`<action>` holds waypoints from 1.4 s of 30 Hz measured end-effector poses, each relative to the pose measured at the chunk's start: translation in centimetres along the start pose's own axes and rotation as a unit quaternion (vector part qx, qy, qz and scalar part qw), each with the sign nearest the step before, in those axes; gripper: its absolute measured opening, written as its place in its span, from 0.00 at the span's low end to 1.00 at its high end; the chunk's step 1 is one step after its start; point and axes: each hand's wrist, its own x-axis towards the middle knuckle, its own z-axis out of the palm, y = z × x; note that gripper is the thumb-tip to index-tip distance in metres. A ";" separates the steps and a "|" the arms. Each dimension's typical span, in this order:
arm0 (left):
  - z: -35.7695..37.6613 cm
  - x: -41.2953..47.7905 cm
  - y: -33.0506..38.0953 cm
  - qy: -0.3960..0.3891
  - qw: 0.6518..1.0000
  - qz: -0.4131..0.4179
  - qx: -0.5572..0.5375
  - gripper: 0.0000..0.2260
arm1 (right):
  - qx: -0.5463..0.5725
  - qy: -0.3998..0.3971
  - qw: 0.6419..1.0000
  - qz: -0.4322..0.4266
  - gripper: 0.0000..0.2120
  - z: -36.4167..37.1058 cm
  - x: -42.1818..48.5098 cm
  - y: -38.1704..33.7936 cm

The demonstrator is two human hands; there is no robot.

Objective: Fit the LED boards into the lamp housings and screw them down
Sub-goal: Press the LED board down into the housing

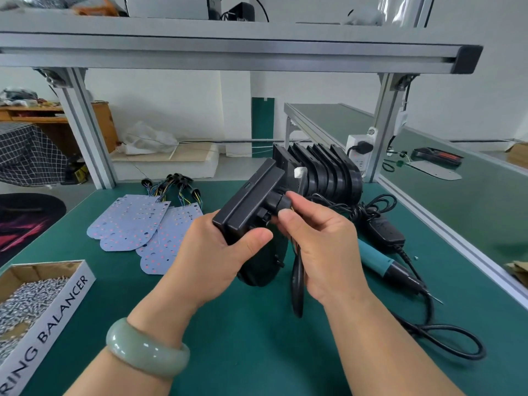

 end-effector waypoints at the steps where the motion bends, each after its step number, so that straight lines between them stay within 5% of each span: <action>1: -0.1 0.0 0.0 0.001 1.000 -0.003 0.008 0.12 | -0.031 -0.006 0.999 -0.010 0.15 0.0 0.0 0.0; 7: -0.8 0.0 0.3 -0.010 1.000 -0.009 0.006 0.11 | -0.217 -0.021 0.971 -0.101 0.16 -0.4 -0.2 -0.3; 14: -0.9 -0.3 0.6 -0.036 0.998 -0.028 0.034 0.07 | -0.379 -0.014 0.884 -0.272 0.13 -0.1 -0.5 -0.3; 19: -1.1 -0.5 1.0 -0.066 0.995 -0.009 0.071 0.15 | -0.414 -0.070 0.860 -0.290 0.15 -0.6 0.0 -0.9; 24: -0.9 -0.6 1.5 -0.038 0.987 0.030 0.151 0.08 | -0.391 -0.095 0.876 -0.267 0.17 -0.5 0.0 -0.3; 27: 0.0 -0.9 1.8 -0.077 0.966 0.087 0.231 0.10 | -0.319 -0.068 0.923 -0.205 0.16 -0.5 0.3 0.0; 29: -0.3 -0.8 1.7 -0.164 0.967 0.070 0.182 0.20 | -0.235 -0.061 0.962 -0.126 0.18 -1.5 0.8 -0.3; 31: -1.3 -0.3 0.7 -0.174 0.985 -0.007 0.011 0.28 | -0.138 -0.075 0.987 -0.042 0.18 -2.7 1.1 -0.8; 34: -2.3 0.5 -2.0 -0.076 0.995 -0.049 -0.041 0.28 | -0.107 -0.127 0.986 -0.013 0.14 -3.6 1.2 -1.3; 37: -1.4 1.0 -3.7 -0.187 0.978 -0.083 -0.049 0.41 | -0.124 -0.185 0.974 -0.027 0.18 -3.2 1.1 -1.4; 39: -1.2 1.2 -4.5 -0.199 0.974 -0.065 -0.083 0.34 | -0.159 -0.226 0.960 -0.035 0.18 -3.3 0.9 -2.2; 42: -2.0 1.2 -4.9 -0.094 0.979 -0.093 -0.157 0.26 | -0.243 -0.239 0.936 -0.084 0.20 -3.8 0.5 -3.7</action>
